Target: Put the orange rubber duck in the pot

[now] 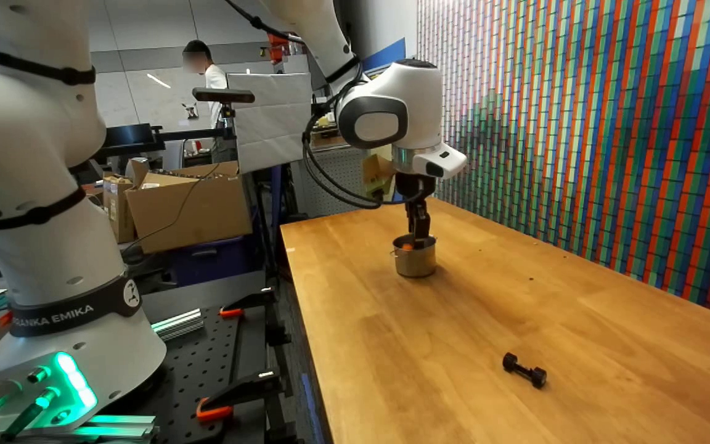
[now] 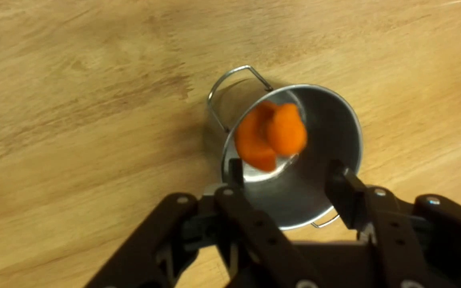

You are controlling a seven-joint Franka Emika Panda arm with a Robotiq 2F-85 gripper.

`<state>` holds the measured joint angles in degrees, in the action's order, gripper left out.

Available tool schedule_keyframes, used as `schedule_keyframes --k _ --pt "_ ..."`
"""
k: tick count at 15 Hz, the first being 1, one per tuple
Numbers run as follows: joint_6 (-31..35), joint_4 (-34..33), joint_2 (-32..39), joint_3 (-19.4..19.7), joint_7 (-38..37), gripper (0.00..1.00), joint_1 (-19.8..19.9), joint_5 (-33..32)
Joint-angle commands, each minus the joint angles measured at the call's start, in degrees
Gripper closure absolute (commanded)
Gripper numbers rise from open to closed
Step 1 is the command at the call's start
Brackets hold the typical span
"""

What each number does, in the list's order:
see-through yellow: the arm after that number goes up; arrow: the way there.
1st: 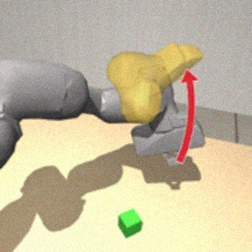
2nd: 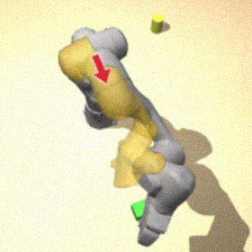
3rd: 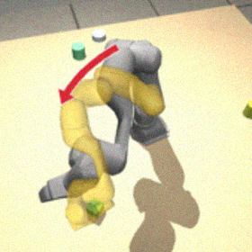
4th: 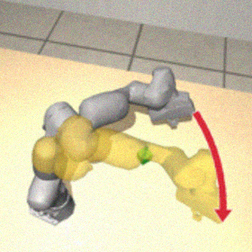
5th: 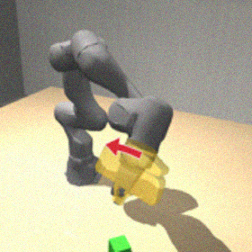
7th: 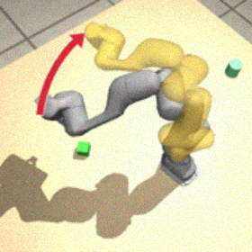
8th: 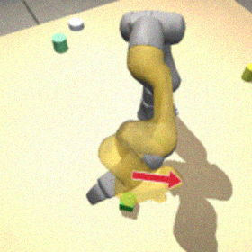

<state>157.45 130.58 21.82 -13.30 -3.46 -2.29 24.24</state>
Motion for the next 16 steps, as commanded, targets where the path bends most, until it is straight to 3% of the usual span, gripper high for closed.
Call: schedule_keyframes --k 1,3,9,13,14,16 --pt "0.16 -1.32 -1.01 1.45 -0.27 0.1 -0.24 -1.65" --pt "-1.96 -1.56 -2.88 2.91 -0.54 0.0 -0.24 -3.91" --pt "-17.57 -3.25 -10.87 9.53 -1.16 0.0 0.12 -14.72" --pt "-30.48 -4.77 -17.19 11.37 -1.25 0.0 0.54 -18.34" --pt "-25.1 -4.4 -13.58 10.97 -0.07 0.0 0.45 -16.37" --pt "-26.1 -4.24 -14.94 11.07 -0.07 0.0 0.46 -16.5"
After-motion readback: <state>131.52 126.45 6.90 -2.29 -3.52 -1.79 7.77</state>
